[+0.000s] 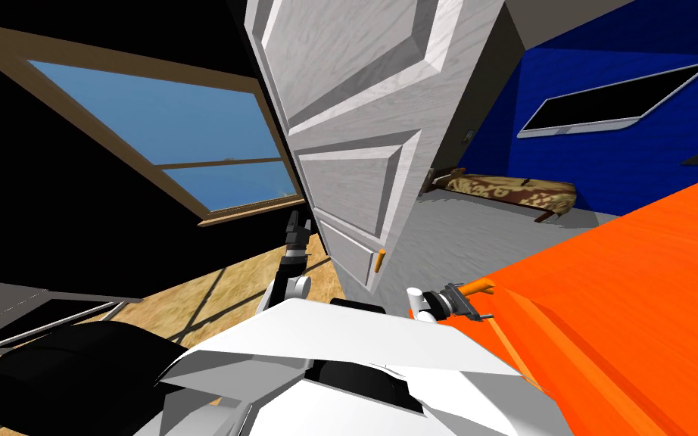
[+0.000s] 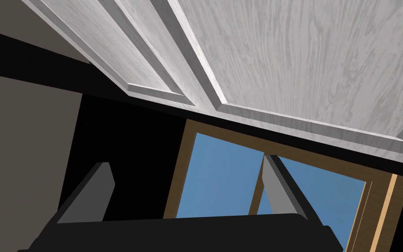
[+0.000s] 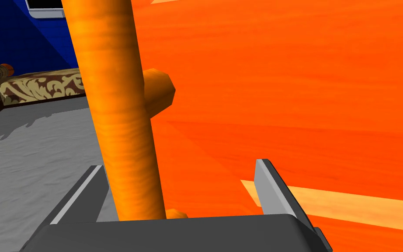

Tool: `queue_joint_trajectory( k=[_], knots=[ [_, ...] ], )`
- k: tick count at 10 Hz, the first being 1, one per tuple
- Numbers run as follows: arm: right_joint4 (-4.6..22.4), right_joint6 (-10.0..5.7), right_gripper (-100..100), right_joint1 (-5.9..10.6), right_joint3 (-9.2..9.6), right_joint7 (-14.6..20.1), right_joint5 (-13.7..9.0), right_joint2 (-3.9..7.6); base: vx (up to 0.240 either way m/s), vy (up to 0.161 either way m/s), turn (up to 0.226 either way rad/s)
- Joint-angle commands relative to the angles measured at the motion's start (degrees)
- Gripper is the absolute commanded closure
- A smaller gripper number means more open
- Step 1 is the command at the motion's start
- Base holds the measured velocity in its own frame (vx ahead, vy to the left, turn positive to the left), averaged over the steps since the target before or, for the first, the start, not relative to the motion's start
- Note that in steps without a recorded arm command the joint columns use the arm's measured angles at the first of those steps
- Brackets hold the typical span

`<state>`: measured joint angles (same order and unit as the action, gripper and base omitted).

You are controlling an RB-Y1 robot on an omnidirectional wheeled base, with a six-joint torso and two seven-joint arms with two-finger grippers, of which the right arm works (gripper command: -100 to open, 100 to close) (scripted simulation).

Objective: Push the door open

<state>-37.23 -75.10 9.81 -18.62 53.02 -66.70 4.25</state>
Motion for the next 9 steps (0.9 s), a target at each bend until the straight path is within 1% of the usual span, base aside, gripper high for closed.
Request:
queue_joint_trajectory(
  k=[1, 3, 5, 6, 8, 9],
  knots=[
    [-0.2, -2.32, 100, -0.35, -1.5, -0.2, -1.1, 0.32, 0.016, -0.073, 0.1],
    [-0.2, -2.32, 100, -0.35, -1.5, -0.2, -1.1, 0.32, 0.016, -0.047, 0.014],
    [0.5, -3.95, 100, 0.2, -2.87, -0.5, -2.5, 0.2, 0.021, -0.057, 0.083],
    [0.5, -3.95, 100, 0.2, -2.87, -0.5, -2.5, 0.2, 0.022, -0.064, 0.031],
    [1.2, -5.59, 100, 0.74, -4.24, -0.7, -3.9, 0.03, 0.021, -0.089, 0.08],
    [1.2, -5.59, 100, 0.74, -4.24, -0.7, -3.9, 0.03, 0.019, -0.081, 0.042]
  ],
)
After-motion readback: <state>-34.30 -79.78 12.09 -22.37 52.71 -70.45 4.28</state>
